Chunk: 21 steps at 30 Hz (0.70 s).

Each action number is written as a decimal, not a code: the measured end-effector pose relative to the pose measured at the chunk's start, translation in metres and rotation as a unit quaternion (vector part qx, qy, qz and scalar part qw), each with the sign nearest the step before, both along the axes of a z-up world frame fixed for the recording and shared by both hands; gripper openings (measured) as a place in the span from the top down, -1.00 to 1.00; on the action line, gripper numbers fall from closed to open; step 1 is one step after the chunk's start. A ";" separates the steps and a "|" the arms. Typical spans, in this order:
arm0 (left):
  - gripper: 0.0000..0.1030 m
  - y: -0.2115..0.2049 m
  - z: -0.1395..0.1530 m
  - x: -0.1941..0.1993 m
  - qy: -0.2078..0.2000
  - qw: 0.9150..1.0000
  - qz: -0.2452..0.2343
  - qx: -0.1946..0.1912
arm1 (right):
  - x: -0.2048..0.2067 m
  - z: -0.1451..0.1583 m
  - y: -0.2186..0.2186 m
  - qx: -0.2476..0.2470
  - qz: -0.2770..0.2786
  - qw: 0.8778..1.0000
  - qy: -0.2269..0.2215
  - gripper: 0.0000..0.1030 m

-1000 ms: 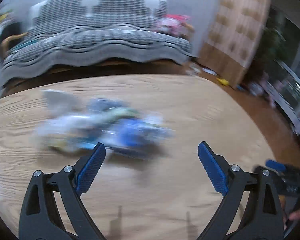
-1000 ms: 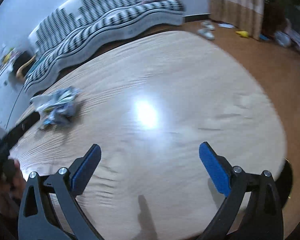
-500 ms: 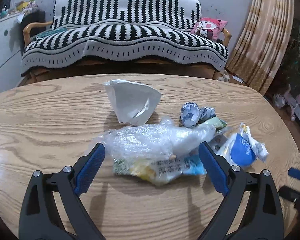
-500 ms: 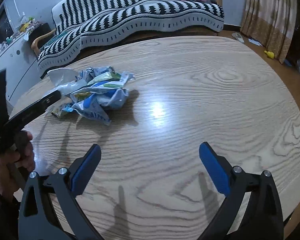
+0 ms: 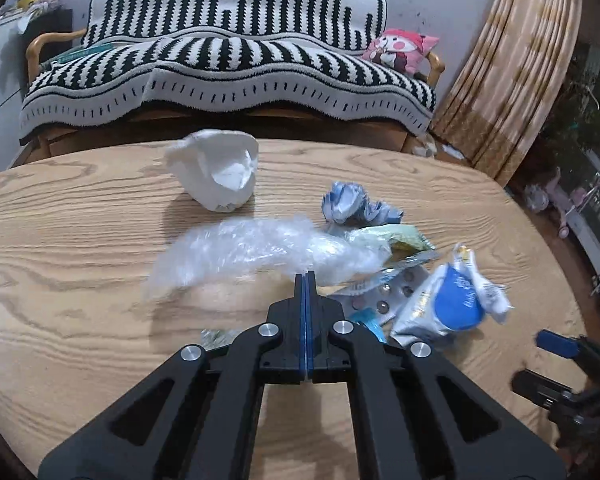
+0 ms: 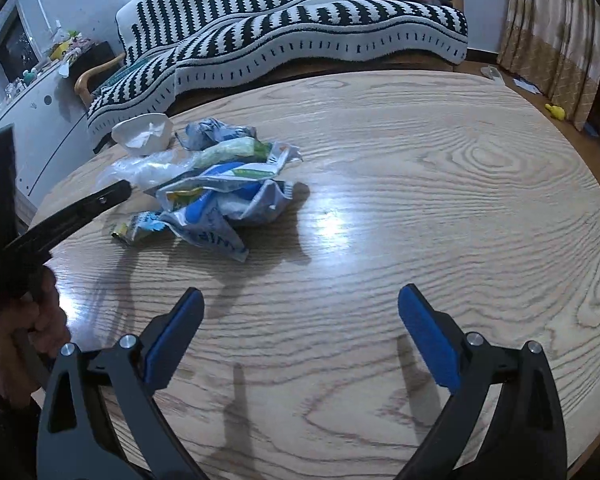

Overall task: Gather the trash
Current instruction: 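Grasp the blue baby wipes pack with the right tool while the left grasps the clear plastic bag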

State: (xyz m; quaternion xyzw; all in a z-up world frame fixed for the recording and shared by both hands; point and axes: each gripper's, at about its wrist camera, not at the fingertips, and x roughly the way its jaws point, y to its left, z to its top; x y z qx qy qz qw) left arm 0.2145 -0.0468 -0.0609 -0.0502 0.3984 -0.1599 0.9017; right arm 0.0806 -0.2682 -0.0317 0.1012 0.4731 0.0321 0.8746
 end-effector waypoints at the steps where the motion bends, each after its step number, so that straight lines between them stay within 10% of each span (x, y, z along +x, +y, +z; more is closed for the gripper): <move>1: 1.00 0.005 0.007 -0.006 -0.002 1.000 0.002 -0.004 | 0.003 0.001 0.002 0.002 0.001 1.000 -0.002 -0.84; 18: 1.00 0.056 0.056 -0.080 -0.034 0.999 0.015 -0.006 | 0.067 -0.015 0.041 0.051 -0.017 0.999 0.008 -0.84; 21: 1.00 0.056 0.052 -0.078 -0.028 0.999 0.018 0.004 | 0.071 -0.014 0.042 0.057 -0.010 0.998 0.001 -0.41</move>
